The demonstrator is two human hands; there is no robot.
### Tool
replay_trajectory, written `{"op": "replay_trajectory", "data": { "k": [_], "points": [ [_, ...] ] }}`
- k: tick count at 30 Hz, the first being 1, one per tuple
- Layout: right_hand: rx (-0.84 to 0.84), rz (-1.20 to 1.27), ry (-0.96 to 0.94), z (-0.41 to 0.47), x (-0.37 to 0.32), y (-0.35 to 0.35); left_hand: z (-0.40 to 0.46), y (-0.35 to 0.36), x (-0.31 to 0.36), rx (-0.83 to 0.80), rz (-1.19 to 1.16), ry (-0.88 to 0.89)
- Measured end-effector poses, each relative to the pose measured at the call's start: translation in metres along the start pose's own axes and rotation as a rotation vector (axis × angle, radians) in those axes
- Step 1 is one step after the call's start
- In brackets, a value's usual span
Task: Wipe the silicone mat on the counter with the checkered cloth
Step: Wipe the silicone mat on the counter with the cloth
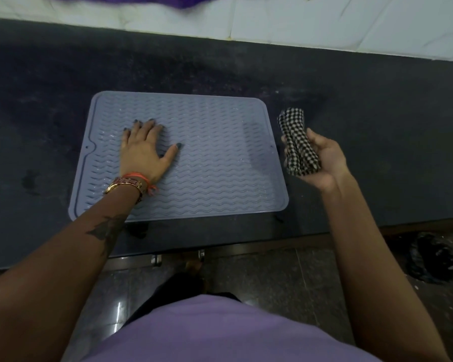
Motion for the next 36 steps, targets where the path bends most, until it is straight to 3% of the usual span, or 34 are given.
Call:
{"op": "replay_trajectory", "data": {
  "k": [3,7,9,11,15,21,23,25,27,28,31,34,36],
  "points": [
    [-0.007,-0.144,0.008,-0.007,0.014,-0.004,0.000,0.000,0.000,-0.001,-0.010,-0.002],
    [0.452,-1.019,-0.252,-0.020,0.027,-0.031,0.000,0.000,-0.001,-0.001,-0.010,-0.004],
    [0.574,-1.465,-0.479,-0.034,0.037,-0.018,0.001,0.000,-0.001,-0.005,-0.013,-0.003],
    [0.637,-1.657,-0.598,-0.042,0.049,-0.006,0.000,0.000,-0.001,-0.003,-0.015,0.001],
    [0.625,-1.624,-0.650,-0.048,0.060,0.015,0.000,0.000,0.001,-0.008,-0.003,0.003],
    [0.210,-1.670,-0.751,-0.050,0.119,0.085,0.000,0.000,0.000,-0.005,0.000,-0.001],
    [0.133,-1.523,-0.741,-0.042,0.112,0.090,0.000,0.000,0.000,-0.012,0.001,0.001],
    [0.096,-1.204,-0.585,-0.027,0.094,0.077,0.000,0.001,-0.001,-0.018,-0.007,0.004],
    [0.139,-0.887,-0.418,-0.012,0.072,0.053,-0.001,0.000,-0.001,-0.020,-0.016,0.002],
    [0.195,-0.864,-0.412,-0.006,0.058,0.042,0.000,-0.001,-0.001,-0.022,-0.017,0.001],
    [0.325,-1.225,-0.471,0.008,0.029,0.021,-0.001,-0.002,0.000,-0.026,-0.013,-0.002],
    [0.357,-1.622,-0.410,0.014,0.043,0.023,-0.001,-0.001,0.000,-0.032,-0.010,-0.002],
    [0.436,-1.811,-0.468,0.009,0.057,0.033,-0.001,-0.001,0.000,-0.031,-0.010,-0.004]
  ]
}}
Point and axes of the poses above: each hand's wrist, its own z-axis towards the middle knuckle, its own y-axis out of the palm, x = y × z, the point moved 7 cm from there along z, towards the middle knuckle, and after that the axes turned 2 degrees about -y, right-handed, at the moved point
